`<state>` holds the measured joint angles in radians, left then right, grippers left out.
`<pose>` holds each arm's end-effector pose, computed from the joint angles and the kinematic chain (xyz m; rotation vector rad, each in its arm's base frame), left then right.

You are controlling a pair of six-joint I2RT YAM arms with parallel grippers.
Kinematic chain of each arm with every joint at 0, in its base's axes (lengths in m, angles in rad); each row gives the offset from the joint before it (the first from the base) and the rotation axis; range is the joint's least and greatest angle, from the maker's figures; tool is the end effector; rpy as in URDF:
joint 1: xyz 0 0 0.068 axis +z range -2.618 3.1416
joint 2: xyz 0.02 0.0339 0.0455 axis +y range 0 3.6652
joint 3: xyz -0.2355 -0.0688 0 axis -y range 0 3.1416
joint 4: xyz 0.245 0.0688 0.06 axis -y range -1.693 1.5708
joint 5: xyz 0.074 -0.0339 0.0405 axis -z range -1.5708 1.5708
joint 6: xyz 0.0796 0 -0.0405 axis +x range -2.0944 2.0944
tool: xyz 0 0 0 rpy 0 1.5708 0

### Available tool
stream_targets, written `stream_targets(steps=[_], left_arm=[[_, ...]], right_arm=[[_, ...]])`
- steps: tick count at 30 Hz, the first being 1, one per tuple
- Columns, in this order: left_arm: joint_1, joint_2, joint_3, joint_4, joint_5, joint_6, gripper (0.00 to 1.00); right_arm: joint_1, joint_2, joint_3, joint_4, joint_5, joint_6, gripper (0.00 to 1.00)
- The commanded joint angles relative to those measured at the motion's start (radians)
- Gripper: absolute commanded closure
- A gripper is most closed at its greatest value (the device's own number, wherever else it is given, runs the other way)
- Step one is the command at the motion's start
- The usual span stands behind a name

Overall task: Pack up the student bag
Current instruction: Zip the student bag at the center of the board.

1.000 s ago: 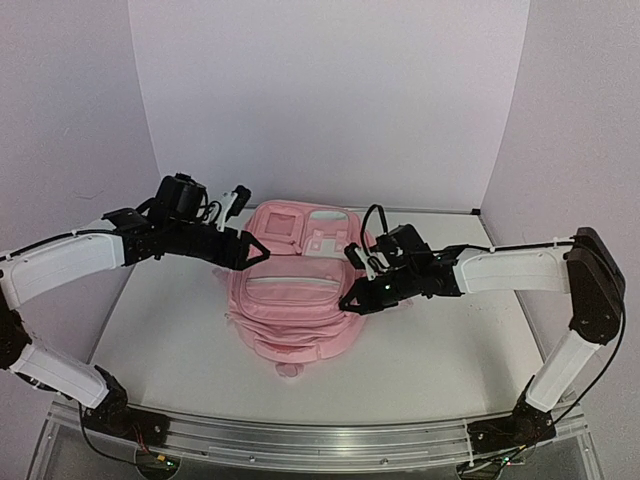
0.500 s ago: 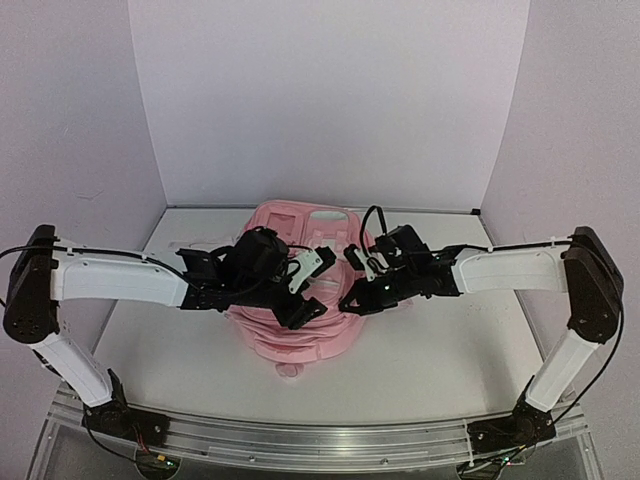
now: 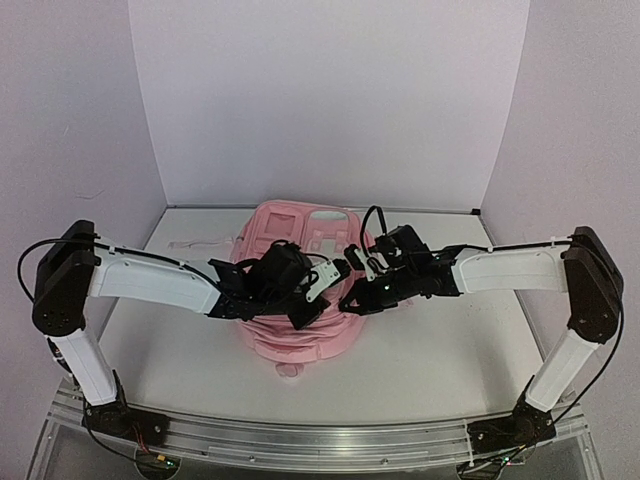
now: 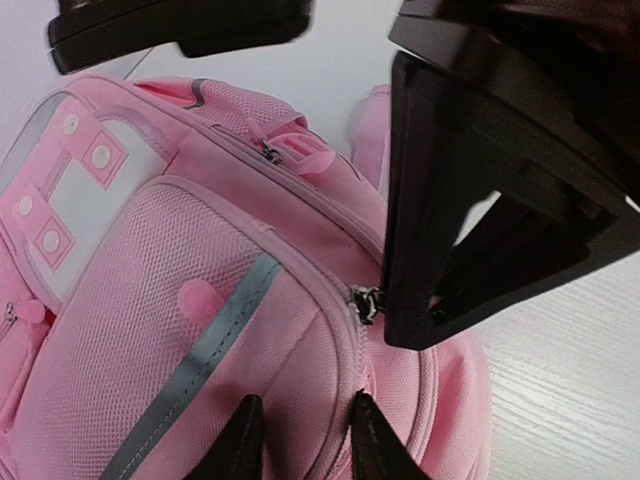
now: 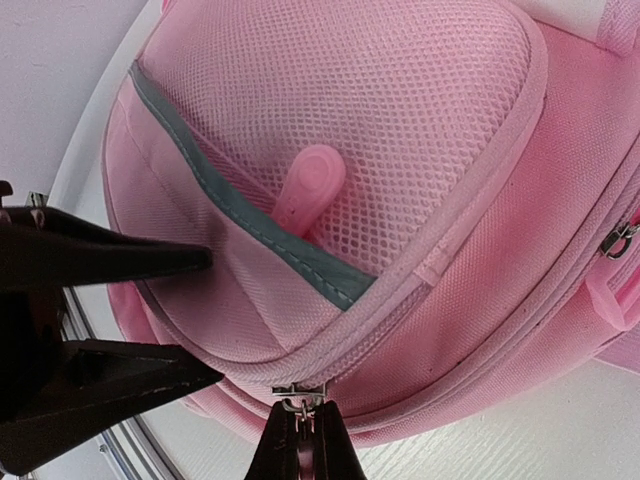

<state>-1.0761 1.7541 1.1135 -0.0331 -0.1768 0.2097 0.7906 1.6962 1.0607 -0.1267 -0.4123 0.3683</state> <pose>0.2090 -0.3580 0.1517 1.2688 1.8535 -0.2728 0.2506 0.2986 0.1486 -0.7397 2.3880 1.0191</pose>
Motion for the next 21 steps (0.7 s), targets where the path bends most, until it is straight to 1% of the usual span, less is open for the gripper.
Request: stream_targets(steps=[1,5,8,14,21], left_arm=[[-0.015,0.037,0.061,0.009,-0.059,0.037,0.79],[-0.019,0.044,0.053,-0.012,-0.052,0.037,0.87],[-0.023,0.038,0.033,-0.016,-0.066,0.032,0.99],[-0.024,-0.011,-0.022,-0.017,-0.067,-0.003,1.0],[-0.029,-0.055,-0.054,-0.041,-0.044,-0.037,1.0]], right_arm=[[-0.002,-0.035,0.021,-0.01,0.009,0.007,1.0],[-0.001,-0.034,0.018,-0.012,0.033,0.02,1.0],[-0.01,-0.029,0.015,-0.023,0.069,0.028,1.0],[-0.064,-0.036,0.015,-0.049,0.093,0.012,1.0],[-0.115,0.02,0.077,-0.077,0.1,-0.042,1.0]])
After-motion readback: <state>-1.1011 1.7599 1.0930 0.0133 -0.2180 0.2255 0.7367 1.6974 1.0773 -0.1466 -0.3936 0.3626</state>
